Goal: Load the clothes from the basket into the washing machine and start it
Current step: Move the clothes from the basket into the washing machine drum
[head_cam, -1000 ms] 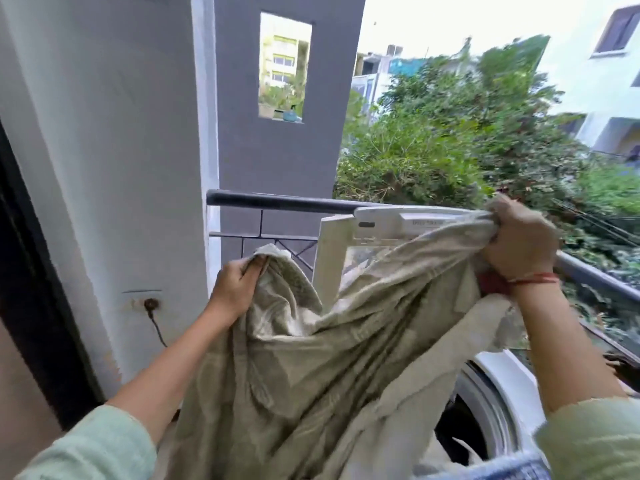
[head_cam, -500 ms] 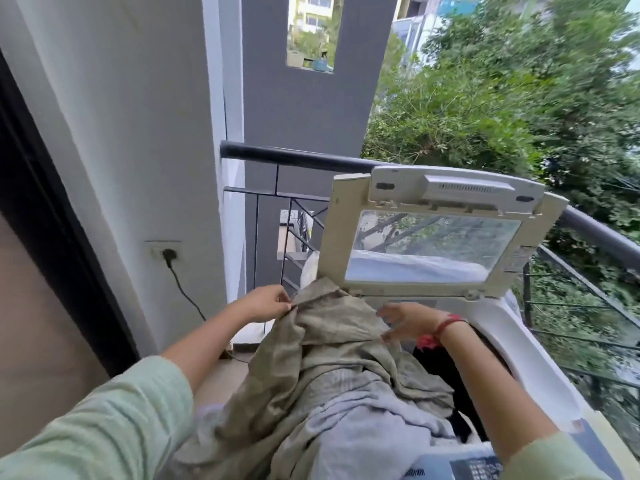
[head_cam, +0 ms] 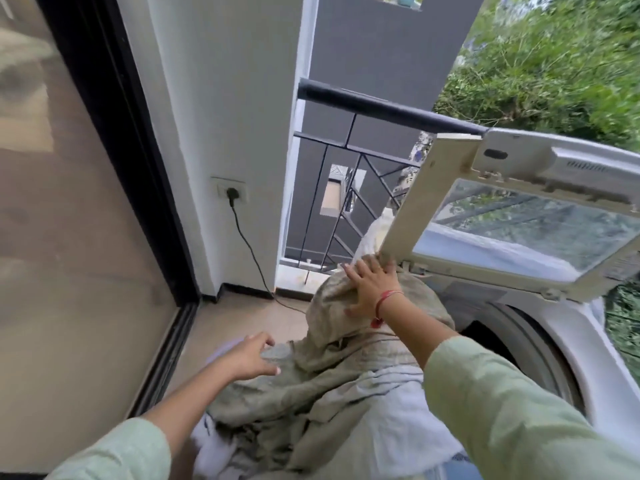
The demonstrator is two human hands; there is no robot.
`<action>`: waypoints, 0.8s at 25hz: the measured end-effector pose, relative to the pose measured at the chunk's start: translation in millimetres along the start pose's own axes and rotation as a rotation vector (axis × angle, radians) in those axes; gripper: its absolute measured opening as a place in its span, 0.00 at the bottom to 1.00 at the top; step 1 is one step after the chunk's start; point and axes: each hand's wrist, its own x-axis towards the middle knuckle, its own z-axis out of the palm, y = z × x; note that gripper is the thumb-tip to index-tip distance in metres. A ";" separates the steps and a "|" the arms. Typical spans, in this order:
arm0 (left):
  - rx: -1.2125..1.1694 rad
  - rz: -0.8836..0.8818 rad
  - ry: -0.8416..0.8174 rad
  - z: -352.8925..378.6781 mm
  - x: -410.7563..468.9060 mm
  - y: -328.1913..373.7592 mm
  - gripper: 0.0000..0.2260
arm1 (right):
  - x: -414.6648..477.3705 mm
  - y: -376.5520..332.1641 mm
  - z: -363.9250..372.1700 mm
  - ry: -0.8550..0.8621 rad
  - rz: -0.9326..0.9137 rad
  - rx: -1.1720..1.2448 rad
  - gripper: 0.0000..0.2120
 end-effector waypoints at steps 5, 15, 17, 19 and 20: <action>-0.157 -0.012 0.107 48.3 -16.9 36.5 0.47 | -25.4 12.6 22.3 0.043 -0.150 0.068 0.41; -0.520 0.291 0.783 81.2 -27.8 186.3 0.50 | -133.0 146.5 18.5 0.713 -0.126 0.859 0.03; -0.421 0.429 0.811 62.4 -32.4 224.8 0.45 | -162.3 191.0 -14.5 0.923 -0.088 0.960 0.07; -0.300 0.518 0.804 49.0 -31.9 255.5 0.40 | -189.0 226.4 -40.2 1.106 -0.054 1.034 0.07; -0.236 0.537 0.782 46.9 -29.2 262.6 0.38 | -198.6 241.4 -43.1 1.179 -0.004 1.059 0.09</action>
